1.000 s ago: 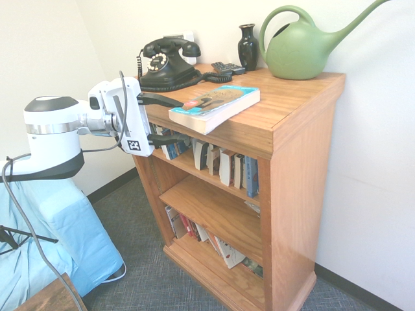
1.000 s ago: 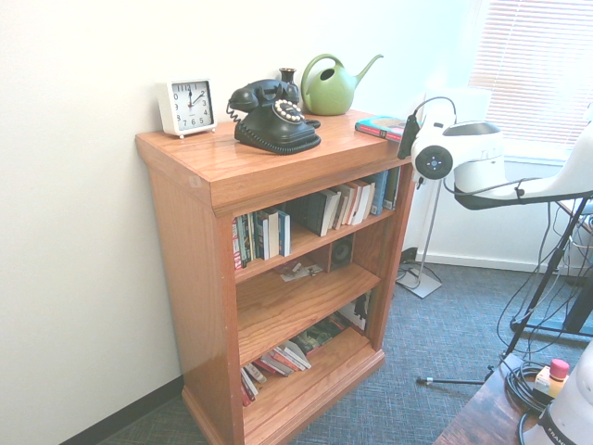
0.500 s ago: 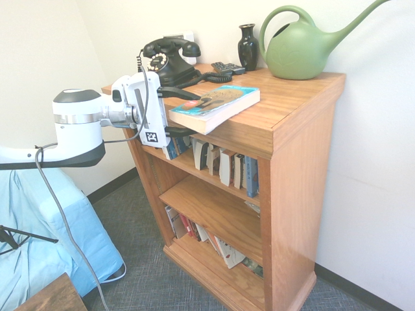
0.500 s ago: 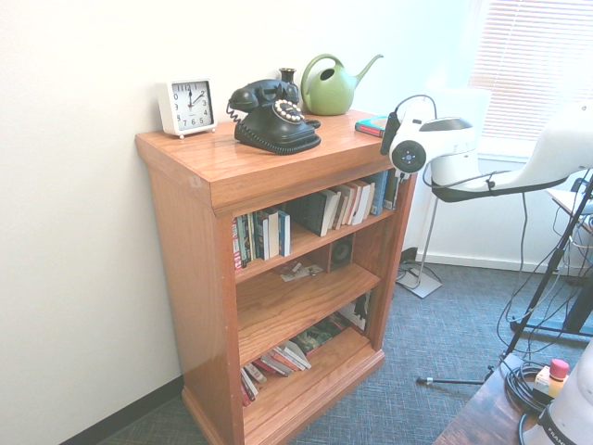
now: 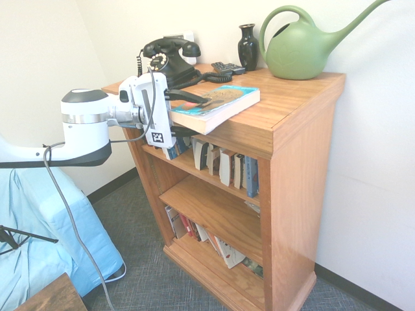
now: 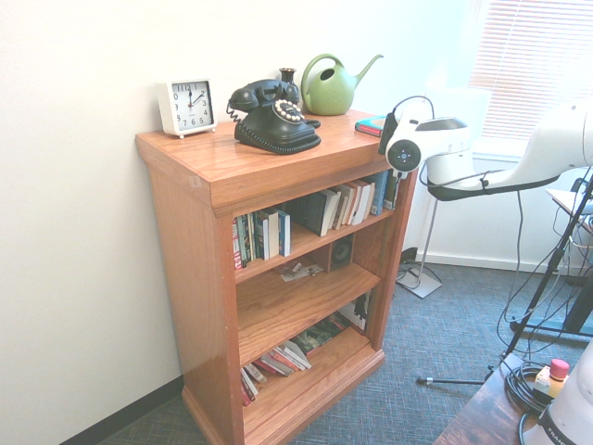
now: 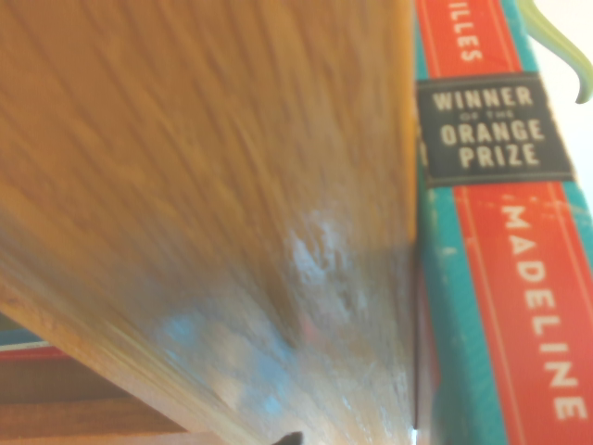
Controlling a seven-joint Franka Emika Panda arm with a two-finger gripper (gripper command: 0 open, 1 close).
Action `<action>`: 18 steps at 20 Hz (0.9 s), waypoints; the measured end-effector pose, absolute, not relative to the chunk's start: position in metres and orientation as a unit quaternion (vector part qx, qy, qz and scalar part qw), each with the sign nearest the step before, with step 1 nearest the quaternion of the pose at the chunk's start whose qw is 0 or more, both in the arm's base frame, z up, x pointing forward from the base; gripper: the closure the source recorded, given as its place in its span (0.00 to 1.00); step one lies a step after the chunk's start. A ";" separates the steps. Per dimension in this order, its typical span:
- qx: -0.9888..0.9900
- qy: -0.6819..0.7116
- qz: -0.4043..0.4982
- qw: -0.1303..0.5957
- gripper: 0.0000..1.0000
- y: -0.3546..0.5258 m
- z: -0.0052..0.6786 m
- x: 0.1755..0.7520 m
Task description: Organize the shelf
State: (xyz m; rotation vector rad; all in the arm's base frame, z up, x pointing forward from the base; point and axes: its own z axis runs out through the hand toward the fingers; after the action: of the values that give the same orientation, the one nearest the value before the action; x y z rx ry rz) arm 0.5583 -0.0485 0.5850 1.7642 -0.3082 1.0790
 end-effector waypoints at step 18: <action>0.730 -0.139 0.450 0.496 1.00 -0.048 0.592 0.568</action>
State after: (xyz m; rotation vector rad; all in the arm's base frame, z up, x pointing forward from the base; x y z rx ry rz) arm 0.5684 -0.0477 0.5915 1.7683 -0.3365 1.0891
